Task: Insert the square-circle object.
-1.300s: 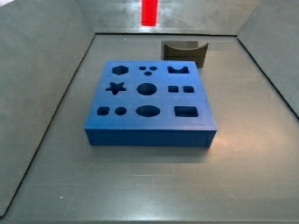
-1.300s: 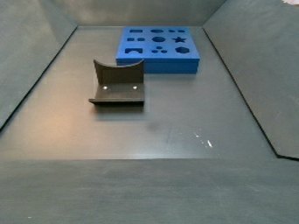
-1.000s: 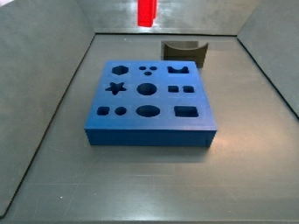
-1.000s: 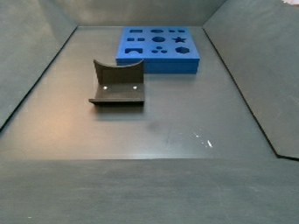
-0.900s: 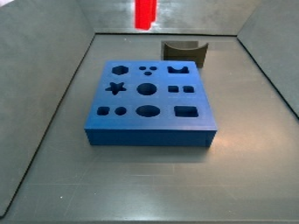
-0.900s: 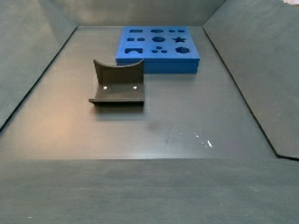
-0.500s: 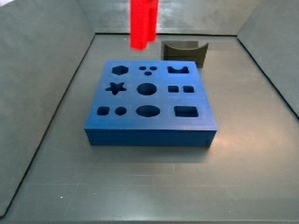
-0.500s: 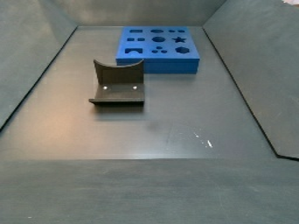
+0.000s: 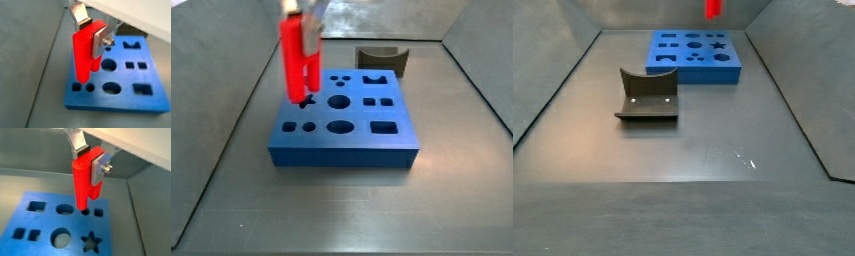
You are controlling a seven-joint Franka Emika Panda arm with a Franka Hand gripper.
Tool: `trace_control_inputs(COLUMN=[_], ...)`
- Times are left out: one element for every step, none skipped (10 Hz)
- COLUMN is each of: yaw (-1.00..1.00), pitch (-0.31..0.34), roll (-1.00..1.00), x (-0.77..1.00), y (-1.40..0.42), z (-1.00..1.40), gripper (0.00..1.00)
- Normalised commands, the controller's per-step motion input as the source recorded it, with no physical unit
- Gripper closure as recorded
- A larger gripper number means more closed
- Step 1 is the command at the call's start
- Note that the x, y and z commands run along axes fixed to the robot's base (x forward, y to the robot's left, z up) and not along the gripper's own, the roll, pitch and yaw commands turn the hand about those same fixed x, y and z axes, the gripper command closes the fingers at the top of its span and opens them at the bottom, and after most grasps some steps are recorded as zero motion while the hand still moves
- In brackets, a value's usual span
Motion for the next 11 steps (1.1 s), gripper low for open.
trace_control_inputs(yaw=[-1.00, -1.00, -1.00, -1.00, -1.00, -1.00, -1.00, -1.00, -0.91, -0.61, -0.61], pitch=[-0.040, -0.034, -0.014, 0.000, 0.000, 0.000, 0.000, 0.000, -0.007, -0.124, -0.120], roll=[0.00, 0.00, 0.00, 0.00, 0.01, 0.04, 0.07, 0.06, 0.00, 0.08, 0.07], x=[-0.19, -0.13, 0.00, 0.00, 0.00, 0.00, 0.00, 0.00, 0.00, -0.08, -0.11], y=[0.00, 0.00, 0.00, 0.00, 0.00, 0.00, 0.00, -0.01, -0.18, -0.34, -0.32], z=[-0.51, -0.49, -0.43, -0.30, -0.26, -0.11, 0.00, -0.03, -0.21, -0.24, -0.23], gripper=[1.00, 1.00, 1.00, 1.00, 1.00, 1.00, 1.00, 1.00, 1.00, 1.00, 1.00])
